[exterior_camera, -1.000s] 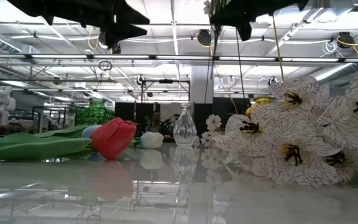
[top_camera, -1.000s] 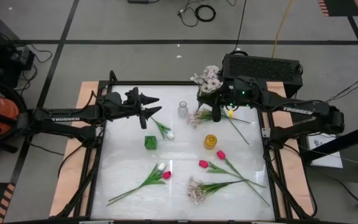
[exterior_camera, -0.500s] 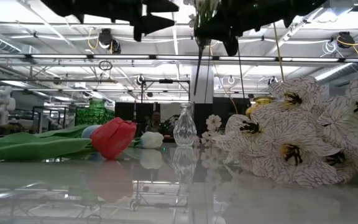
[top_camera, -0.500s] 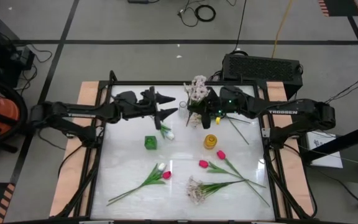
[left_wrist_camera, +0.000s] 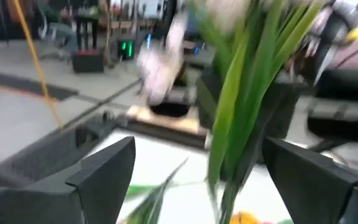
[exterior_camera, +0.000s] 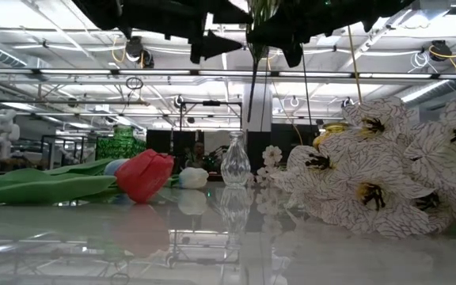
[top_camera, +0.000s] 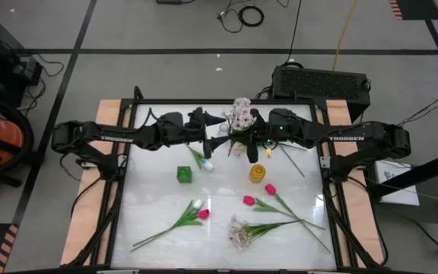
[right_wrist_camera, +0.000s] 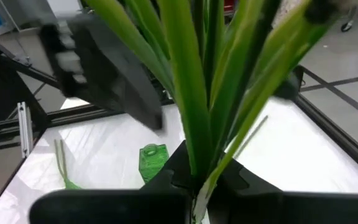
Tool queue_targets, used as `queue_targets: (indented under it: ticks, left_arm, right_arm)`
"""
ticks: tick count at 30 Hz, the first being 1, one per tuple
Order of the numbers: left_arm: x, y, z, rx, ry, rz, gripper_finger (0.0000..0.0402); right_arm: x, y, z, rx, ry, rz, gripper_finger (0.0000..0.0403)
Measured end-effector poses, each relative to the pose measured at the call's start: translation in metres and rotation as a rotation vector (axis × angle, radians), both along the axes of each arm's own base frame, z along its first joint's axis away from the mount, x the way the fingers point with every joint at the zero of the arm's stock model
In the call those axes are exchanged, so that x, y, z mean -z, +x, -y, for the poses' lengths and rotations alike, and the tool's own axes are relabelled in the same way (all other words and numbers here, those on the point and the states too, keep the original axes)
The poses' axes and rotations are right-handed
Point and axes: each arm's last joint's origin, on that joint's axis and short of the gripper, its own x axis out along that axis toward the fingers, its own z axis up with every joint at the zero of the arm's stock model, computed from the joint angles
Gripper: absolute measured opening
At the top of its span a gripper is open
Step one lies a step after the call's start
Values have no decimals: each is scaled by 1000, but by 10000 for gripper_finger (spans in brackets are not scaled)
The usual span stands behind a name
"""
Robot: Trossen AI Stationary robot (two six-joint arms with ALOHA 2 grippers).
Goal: Sort flowers into vase by color
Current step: Put the top left white flowers into the transparent vase
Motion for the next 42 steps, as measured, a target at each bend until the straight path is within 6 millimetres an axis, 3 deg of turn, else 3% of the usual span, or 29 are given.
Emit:
queue_targets:
  ticks: [7, 16, 27, 34, 42]
  left_arm:
    - [-11, 5, 2, 108, 27, 37, 357]
    - [-17, 5, -11, 84, 41, 1, 356]
    - [2, 21, -15, 184, 20, 20, 307]
    - [-2, 22, -17, 177, 39, 82, 254]
    - [-3, 21, -20, 218, 44, 88, 136]
  right_arm:
    - [0, 0, 0, 1, -5, 0, 11]
    - [-2, 0, 0, 1, -9, 16, 11]
    - [-2, 0, 0, 0, -9, 15, 11]
    - [-1, 0, -1, -7, -12, 7, 11]
    - [-1, 0, -1, -10, -25, 7, 11]
